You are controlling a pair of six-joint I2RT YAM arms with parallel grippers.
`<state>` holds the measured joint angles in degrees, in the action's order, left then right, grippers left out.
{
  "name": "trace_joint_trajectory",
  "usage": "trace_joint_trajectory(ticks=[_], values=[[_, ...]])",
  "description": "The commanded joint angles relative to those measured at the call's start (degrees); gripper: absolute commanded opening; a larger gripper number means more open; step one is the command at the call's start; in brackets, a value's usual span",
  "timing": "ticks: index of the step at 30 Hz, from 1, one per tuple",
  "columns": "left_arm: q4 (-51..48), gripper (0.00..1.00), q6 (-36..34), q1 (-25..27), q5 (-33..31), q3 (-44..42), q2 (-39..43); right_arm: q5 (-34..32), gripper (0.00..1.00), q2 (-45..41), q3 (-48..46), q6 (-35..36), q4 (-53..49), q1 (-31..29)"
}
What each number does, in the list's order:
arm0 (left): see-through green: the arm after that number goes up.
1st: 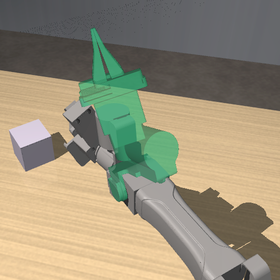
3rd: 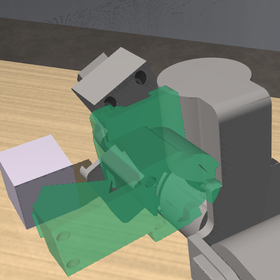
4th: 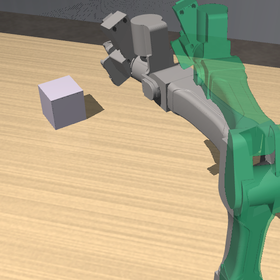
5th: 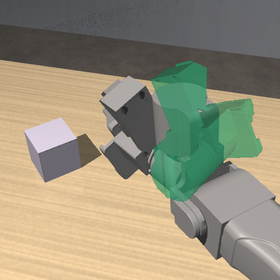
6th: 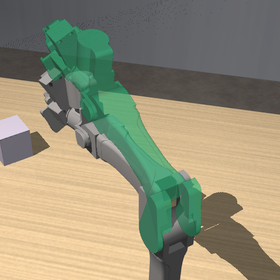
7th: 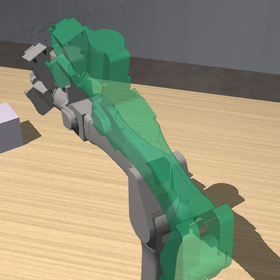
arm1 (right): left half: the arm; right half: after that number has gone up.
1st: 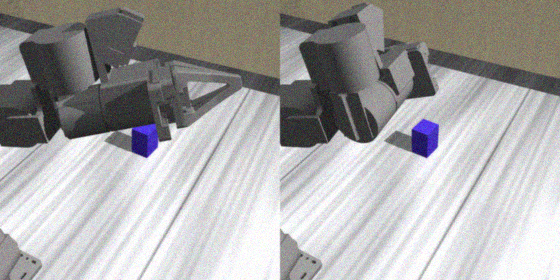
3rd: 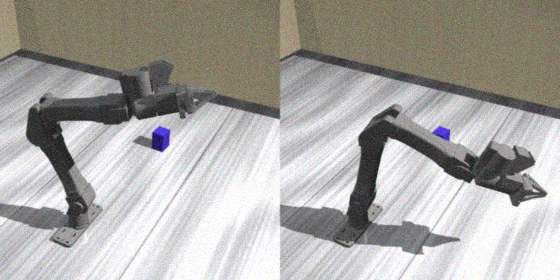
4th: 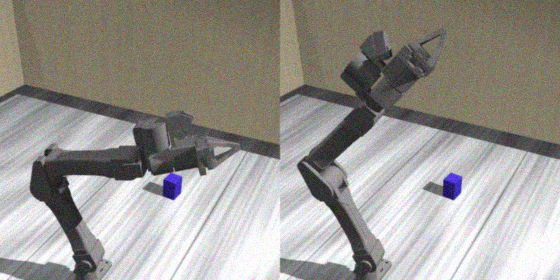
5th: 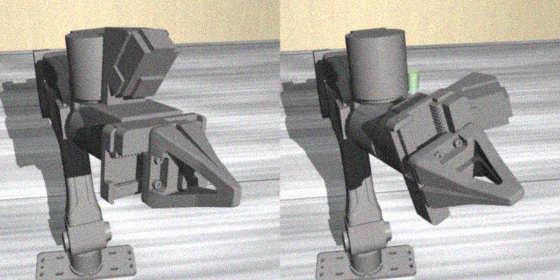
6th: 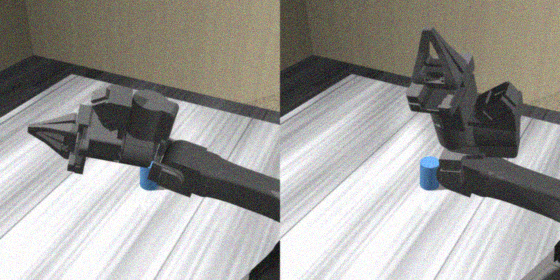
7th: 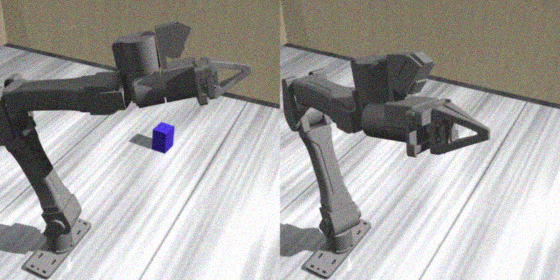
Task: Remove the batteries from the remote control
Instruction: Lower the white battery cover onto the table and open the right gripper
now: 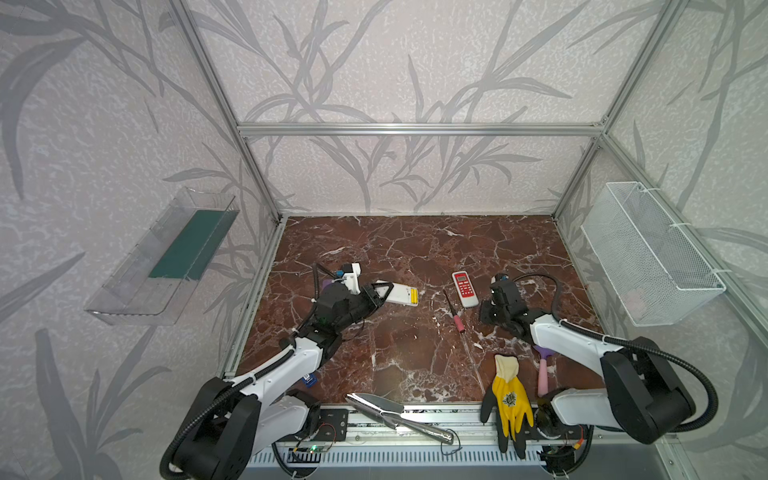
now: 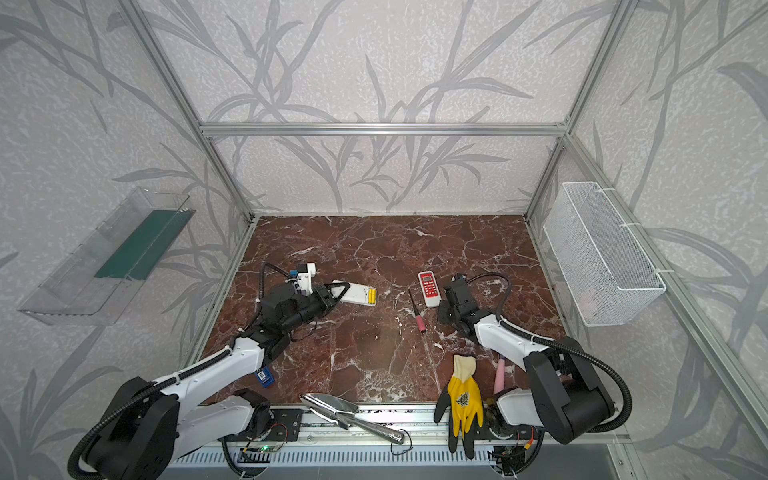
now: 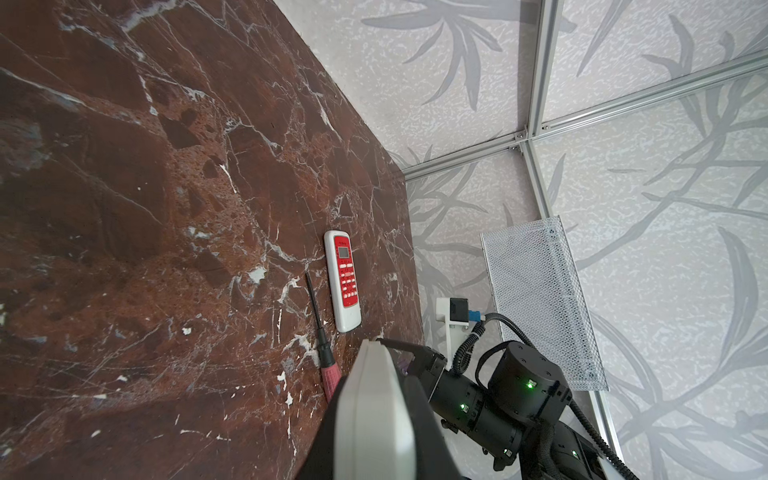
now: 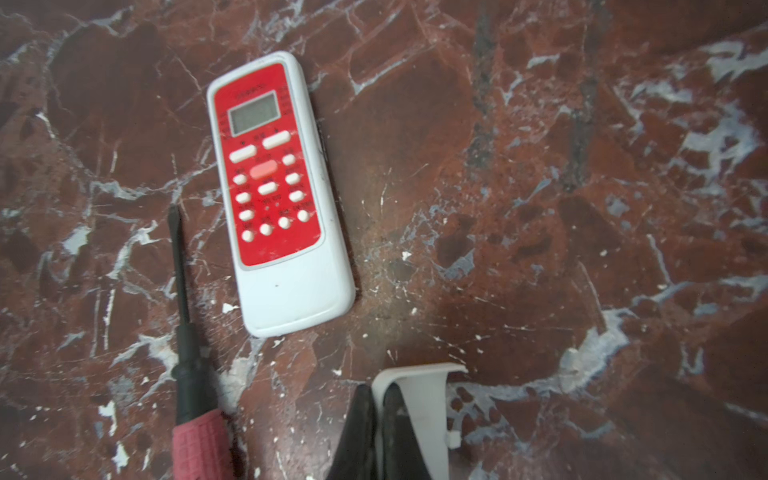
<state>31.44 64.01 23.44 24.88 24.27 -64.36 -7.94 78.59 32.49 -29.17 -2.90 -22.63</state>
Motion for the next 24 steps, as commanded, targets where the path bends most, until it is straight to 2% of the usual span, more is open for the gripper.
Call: trace_joint_trajectory(ticks=[1,5,11,16,19,24], values=[[1.17,0.0,-0.64,-0.33,-0.8,1.84,0.77,-2.08,0.0,2.01,0.0,-1.66,0.93,0.31],[0.78,0.0,-0.94,-0.33,-0.8,2.03,0.77,-1.16,0.01,4.08,0.64,-2.1,0.48,0.4],[0.13,0.0,-1.62,-0.33,-0.64,2.01,0.9,0.06,0.2,3.53,0.58,-1.47,0.62,0.48],[-0.12,0.0,-2.02,-0.33,-0.5,1.92,0.91,0.59,0.31,1.15,1.08,0.24,-0.31,0.48],[-0.32,0.0,-2.37,-0.33,-0.08,1.99,0.98,2.82,0.37,-2.01,2.25,3.81,-1.74,0.49],[-3.48,0.0,-5.22,-0.41,1.66,2.39,1.21,10.64,0.44,-8.56,5.96,15.12,-5.61,0.4]])
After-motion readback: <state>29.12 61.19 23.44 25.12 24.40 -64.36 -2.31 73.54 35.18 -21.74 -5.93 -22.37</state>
